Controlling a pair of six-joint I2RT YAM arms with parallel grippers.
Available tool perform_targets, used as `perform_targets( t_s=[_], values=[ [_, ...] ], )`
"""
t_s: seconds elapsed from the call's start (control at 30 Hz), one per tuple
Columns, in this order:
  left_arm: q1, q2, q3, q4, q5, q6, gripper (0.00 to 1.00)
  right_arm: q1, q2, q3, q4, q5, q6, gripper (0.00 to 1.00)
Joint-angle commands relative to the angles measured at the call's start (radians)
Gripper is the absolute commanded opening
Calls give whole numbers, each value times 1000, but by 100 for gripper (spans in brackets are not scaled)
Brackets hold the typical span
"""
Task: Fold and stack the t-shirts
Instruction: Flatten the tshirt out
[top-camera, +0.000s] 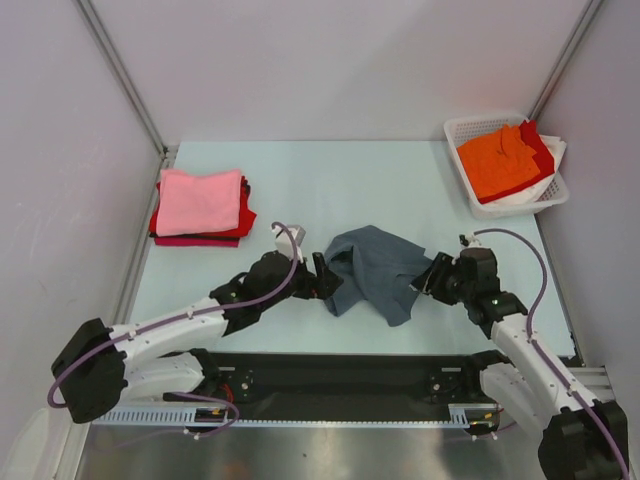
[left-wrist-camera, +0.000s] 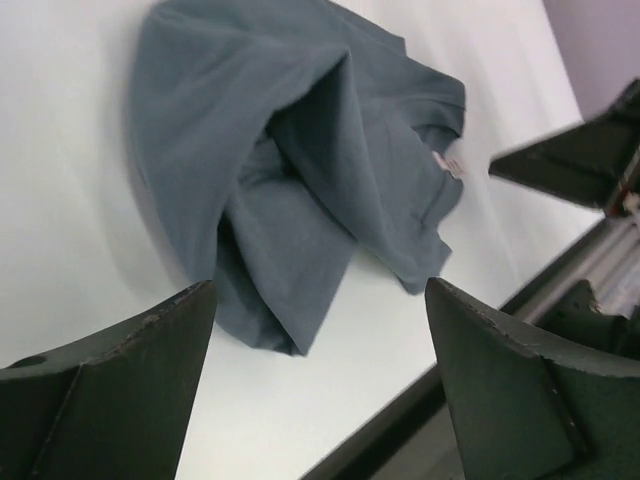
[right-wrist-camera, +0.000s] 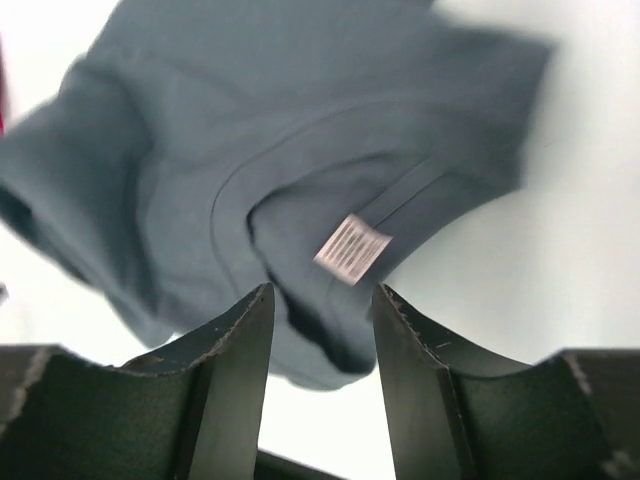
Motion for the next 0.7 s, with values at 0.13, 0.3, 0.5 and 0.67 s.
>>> perform_targets(
  t_s=[0.13,0.3,0.5,0.67],
  values=[
    [50,70,144,-161,-106,98,77,190,-27,-53,3,-15,72,54],
    [76,92,138,-147,-81,103,73,312,42,-89,89,25,129,55],
    [82,176,138,-105,-11,116,63,370,137,-86,125,99,133,65],
    [82,265,160,-95,20,115,61,389,177,-88,160,105,138,58]
  ],
)
